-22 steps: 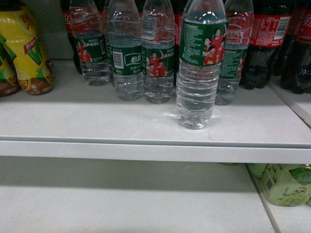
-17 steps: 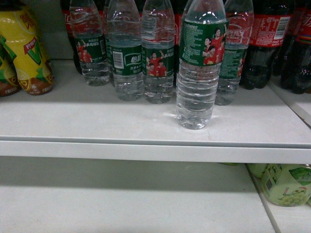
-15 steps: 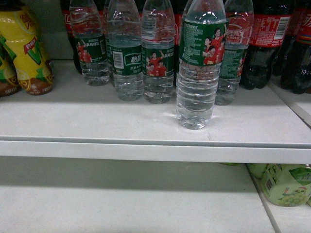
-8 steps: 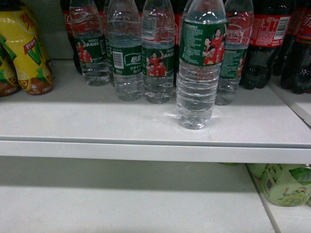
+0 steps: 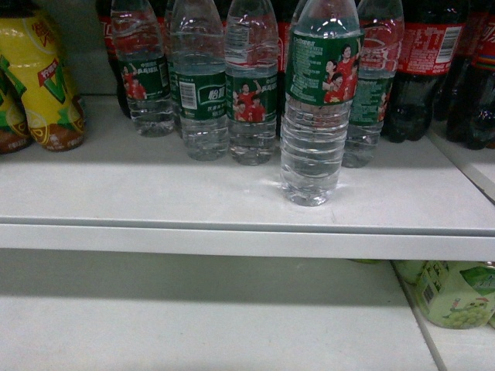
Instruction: Move water from second to third shelf
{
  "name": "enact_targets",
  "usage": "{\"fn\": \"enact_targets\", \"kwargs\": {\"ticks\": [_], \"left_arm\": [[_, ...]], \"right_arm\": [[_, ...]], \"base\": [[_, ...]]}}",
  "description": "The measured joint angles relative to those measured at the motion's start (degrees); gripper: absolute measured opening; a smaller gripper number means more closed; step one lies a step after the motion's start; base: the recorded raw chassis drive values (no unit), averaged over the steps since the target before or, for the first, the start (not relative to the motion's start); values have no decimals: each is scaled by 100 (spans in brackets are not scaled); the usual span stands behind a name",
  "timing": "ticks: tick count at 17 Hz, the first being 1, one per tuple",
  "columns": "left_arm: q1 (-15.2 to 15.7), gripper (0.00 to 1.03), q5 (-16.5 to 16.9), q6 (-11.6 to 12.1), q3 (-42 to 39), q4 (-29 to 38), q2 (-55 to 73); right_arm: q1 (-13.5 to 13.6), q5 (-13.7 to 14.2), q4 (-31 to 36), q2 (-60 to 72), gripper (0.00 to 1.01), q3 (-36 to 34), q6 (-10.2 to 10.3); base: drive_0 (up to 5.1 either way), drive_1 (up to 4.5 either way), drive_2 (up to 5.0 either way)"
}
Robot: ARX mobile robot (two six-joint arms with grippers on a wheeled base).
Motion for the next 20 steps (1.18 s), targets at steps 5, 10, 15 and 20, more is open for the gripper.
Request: {"fn": "enact_targets", "kwargs": {"ticks": [5,10,15,20], "left_arm": [[0,98,0,2,0,0,0],[0,98,0,0,0,0,0],[0,98,0,2,0,0,0],[0,98,-2,0,0,0,0]], "right_arm": [[-243,-654,256,2734,98,1381,918],[734,-13,1698,4916,98,2496,772],[1294,286,2015,5521,98,2522,697],[1961,474,2430,6085,98,2347,621]], "base": [[0,0,0],[0,0,0],[0,0,0],[0,0,0]]}}
